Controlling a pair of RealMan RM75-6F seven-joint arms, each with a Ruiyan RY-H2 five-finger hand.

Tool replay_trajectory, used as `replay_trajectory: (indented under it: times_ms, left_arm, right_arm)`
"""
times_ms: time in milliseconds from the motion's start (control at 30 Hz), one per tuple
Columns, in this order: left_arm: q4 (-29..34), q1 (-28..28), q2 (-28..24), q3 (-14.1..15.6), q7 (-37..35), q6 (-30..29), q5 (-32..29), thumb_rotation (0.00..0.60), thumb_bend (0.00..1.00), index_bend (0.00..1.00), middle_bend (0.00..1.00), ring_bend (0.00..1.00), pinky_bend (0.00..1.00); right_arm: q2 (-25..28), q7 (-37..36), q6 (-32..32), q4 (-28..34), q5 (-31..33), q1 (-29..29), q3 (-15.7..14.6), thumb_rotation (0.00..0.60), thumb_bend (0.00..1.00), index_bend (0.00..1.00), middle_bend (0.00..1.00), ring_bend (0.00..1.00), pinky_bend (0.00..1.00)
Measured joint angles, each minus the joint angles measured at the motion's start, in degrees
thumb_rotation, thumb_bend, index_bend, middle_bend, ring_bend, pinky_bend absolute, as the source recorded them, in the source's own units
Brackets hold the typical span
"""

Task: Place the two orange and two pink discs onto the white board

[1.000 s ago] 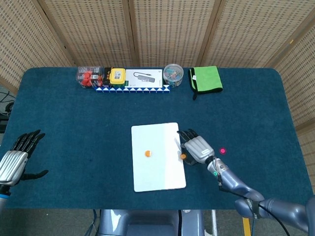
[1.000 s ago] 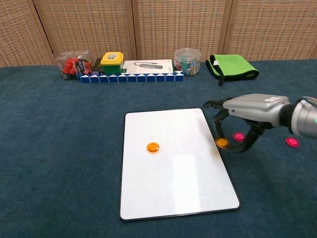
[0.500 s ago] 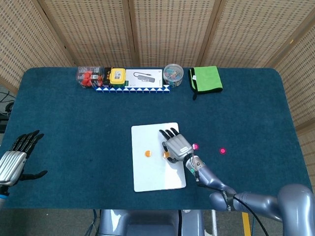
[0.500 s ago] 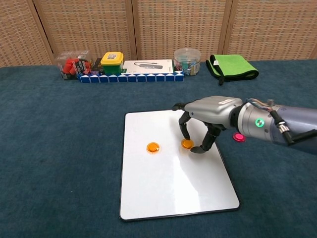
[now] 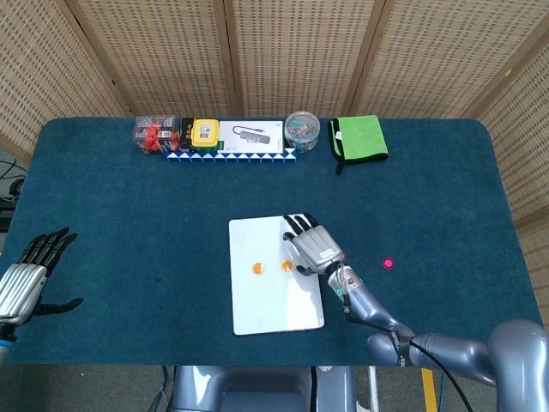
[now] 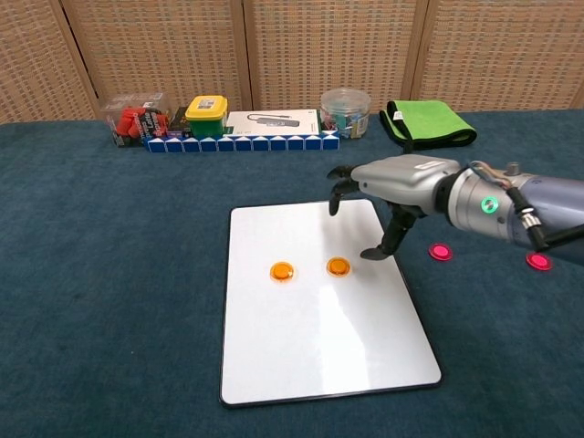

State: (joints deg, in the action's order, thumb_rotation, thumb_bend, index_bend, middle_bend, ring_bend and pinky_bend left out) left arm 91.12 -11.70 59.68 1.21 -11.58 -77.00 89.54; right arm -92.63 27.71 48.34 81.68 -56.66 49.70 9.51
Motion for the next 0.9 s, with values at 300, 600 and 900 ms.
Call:
replay_trajectory:
  times_ms: [300, 600, 900]
  left_arm:
    - [0.26, -0.18, -0.02, -0.05, 0.34, 0.32, -0.09, 0.600, 0.00, 0.00, 0.00, 0.00, 0.00]
    - [0.63, -0.22, 0.04, -0.15, 0.96, 0.53, -0.47, 0.600, 0.00, 0.00, 0.00, 0.00, 0.00]
    - [0.81, -0.25, 0.01, -0.22, 1.21, 0.60, -0.61, 0.600, 0.00, 0.00, 0.00, 0.00, 0.00]
  right_arm:
    - [1.43, -6.04, 0.17, -4.96, -0.42, -3.46, -1.71, 0.600, 0.35, 0.34, 0.00, 0.00, 0.00]
    - [1.90, -12.49, 0.07, -8.62, -4.93, -6.31, -3.31, 0.600, 0.36, 0.37, 0.00, 0.00, 0.00]
    - [2.47, -15.36, 0.52, -9.94, -7.93, -8.12, -4.28, 0.600, 0.36, 0.37, 0.00, 0.00, 0.00]
